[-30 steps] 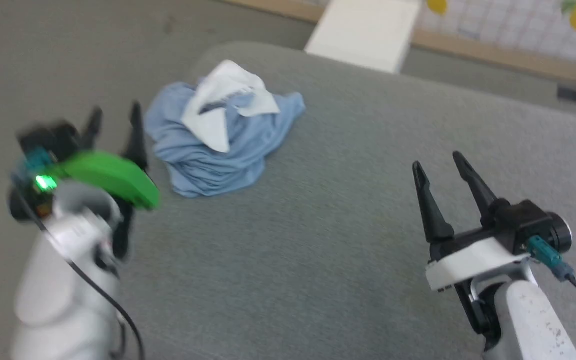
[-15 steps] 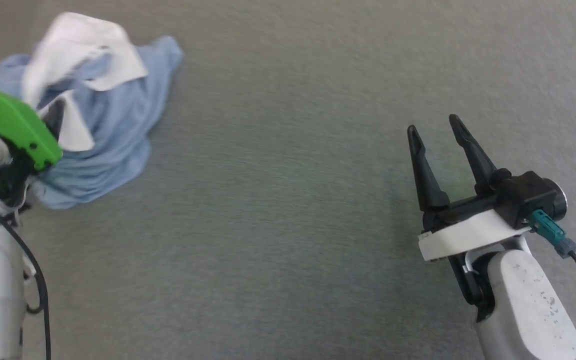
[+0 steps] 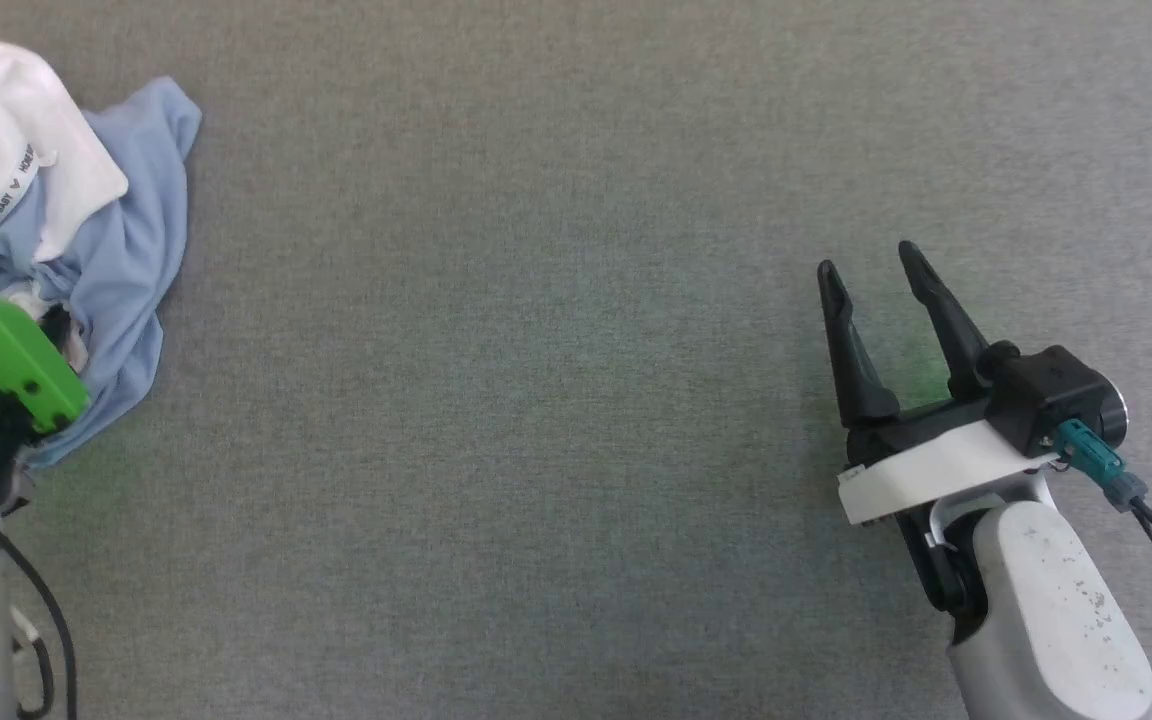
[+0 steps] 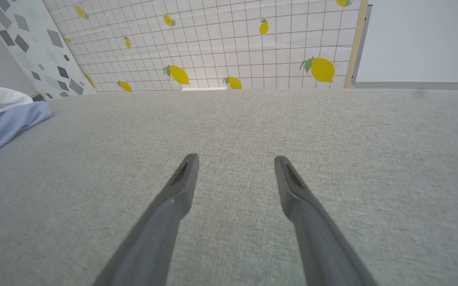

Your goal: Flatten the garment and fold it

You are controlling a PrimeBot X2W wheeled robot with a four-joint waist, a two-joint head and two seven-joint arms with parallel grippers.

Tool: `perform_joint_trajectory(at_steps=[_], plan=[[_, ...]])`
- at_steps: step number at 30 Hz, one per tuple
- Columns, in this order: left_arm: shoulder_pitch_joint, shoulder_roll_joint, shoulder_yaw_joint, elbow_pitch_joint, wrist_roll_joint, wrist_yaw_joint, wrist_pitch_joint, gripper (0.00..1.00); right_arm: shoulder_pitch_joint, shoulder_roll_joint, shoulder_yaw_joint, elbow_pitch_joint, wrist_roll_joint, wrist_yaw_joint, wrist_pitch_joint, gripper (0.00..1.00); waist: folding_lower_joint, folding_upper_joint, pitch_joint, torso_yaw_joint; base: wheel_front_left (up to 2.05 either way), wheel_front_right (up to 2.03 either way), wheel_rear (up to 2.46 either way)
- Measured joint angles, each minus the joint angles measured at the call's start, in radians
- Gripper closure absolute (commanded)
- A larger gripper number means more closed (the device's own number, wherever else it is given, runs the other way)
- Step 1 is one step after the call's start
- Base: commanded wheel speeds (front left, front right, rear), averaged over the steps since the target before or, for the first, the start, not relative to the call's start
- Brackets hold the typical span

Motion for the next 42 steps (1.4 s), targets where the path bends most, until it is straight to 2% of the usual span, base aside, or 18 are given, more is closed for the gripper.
perform_joint_trajectory(at_steps=[5,10,14,17,21,26,30,32,36,42], plan=[[-0.003,0.015,-0.032,-0.003,0.117,-0.038,-0.246,1.00,0.025,0.000,-0.007,0.016,0.008,0.000,-0.003,0.00,0.0000,0.0000,-0.065,-0.007,0.00,0.00,0.00],[-0.093,0.036,-0.075,-0.023,0.231,-0.054,-0.477,1.00,0.079,0.000,-0.021,0.022,0.027,0.000,-0.003,0.00,0.0000,0.0000,-0.165,-0.002,0.00,0.00,0.00],[-0.172,0.028,-0.138,-0.045,0.289,-0.075,-0.577,1.00,0.114,0.000,-0.035,0.029,0.028,0.000,-0.003,0.00,0.0000,0.0000,-0.244,0.000,0.00,0.00,0.00],[-0.225,-0.021,-0.209,-0.073,0.314,-0.089,-0.611,1.00,0.144,0.000,-0.047,0.032,0.028,0.000,-0.003,0.00,-0.0001,0.0000,-0.303,-0.004,0.00,0.00,0.00],[-0.274,-0.100,-0.288,-0.099,0.330,-0.108,-0.630,1.00,0.166,0.000,-0.052,0.032,0.027,0.000,-0.003,0.00,-0.0001,0.0000,-0.361,-0.020,0.00,0.00,0.00],[-0.330,-0.230,-0.371,-0.107,0.317,-0.126,-0.668,1.00,0.170,0.000,-0.050,0.022,0.026,0.000,0.001,0.00,-0.0001,0.0000,-0.400,-0.077,0.00,0.00,0.00],[-0.340,-0.325,-0.443,-0.060,0.283,-0.145,-0.675,1.00,0.173,0.001,-0.051,0.009,0.026,0.000,0.008,0.00,-0.0001,0.0000,-0.412,-0.135,0.00,0.00,0.00],[-0.335,-0.355,-0.484,-0.020,0.272,-0.153,-0.662,1.00,0.176,0.000,-0.055,0.005,0.026,0.000,0.011,0.00,-0.0001,0.0000,-0.414,-0.164,0.00,0.00,0.00],[-0.281,-0.385,-0.573,0.084,0.259,-0.158,-0.579,1.00,0.185,0.000,-0.059,-0.005,0.026,0.000,0.016,0.00,-0.0001,0.0000,-0.411,-0.223,0.00,0.00,0.00],[-0.143,-0.388,-0.676,0.285,0.221,-0.165,-0.313,1.00,0.187,-0.001,-0.057,-0.008,0.028,0.000,0.016,0.00,-0.0001,0.0000,-0.393,-0.293,0.00,0.00,0.00]])
